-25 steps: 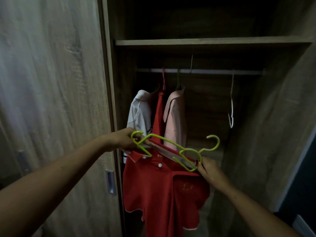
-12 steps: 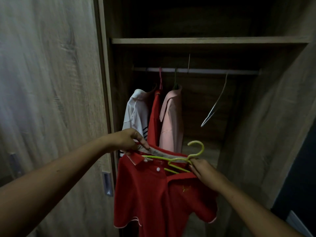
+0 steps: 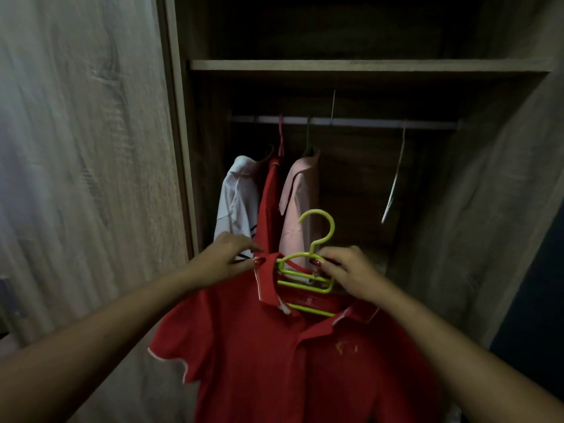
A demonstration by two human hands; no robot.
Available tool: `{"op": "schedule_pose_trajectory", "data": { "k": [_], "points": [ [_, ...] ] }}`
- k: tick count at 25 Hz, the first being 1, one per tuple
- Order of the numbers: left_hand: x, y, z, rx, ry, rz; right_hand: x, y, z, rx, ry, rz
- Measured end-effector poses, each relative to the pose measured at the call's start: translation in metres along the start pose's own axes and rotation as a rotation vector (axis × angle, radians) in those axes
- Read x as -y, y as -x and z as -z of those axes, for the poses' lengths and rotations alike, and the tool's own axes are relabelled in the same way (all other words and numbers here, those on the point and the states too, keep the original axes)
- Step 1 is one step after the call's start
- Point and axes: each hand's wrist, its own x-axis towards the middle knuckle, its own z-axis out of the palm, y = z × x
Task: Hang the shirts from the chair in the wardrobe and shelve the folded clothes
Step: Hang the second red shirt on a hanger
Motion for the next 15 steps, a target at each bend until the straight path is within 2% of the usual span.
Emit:
{"op": "schedule_pose_trajectory", "data": {
  "k": [2,5,7,8,10,12,15],
  "points": [
    [0.001,0.003,-0.010,0.040,0.006,-0.019,0.002,0.000,0.006,0.032,-0.019,0.005],
    [-0.003,0.000,-0.020,-0.086,0.119,-0.038,0.001,0.002,0.025,-0.007,-0.082,-0.043],
    [-0.002,-0.001,-0.022,-0.182,0.147,-0.039,-0.014,0.011,0.047,-0.040,-0.129,-0.163],
    [0.000,-0.001,-0.023,-0.218,0.166,-0.034,-0.021,0.019,0.059,0.012,-0.162,-0.260],
    [0.003,-0.005,-0.024,-0.239,0.245,0.012,-0.032,0.035,0.078,0.225,-0.279,-0.434],
    [0.002,-0.018,-0.026,-0.175,0.317,0.039,-0.035,0.044,0.089,0.354,-0.410,-0.506],
    [0.003,-0.050,-0.037,-0.073,0.408,0.048,-0.022,0.049,0.113,0.344,-0.462,-0.507]
  ]
}}
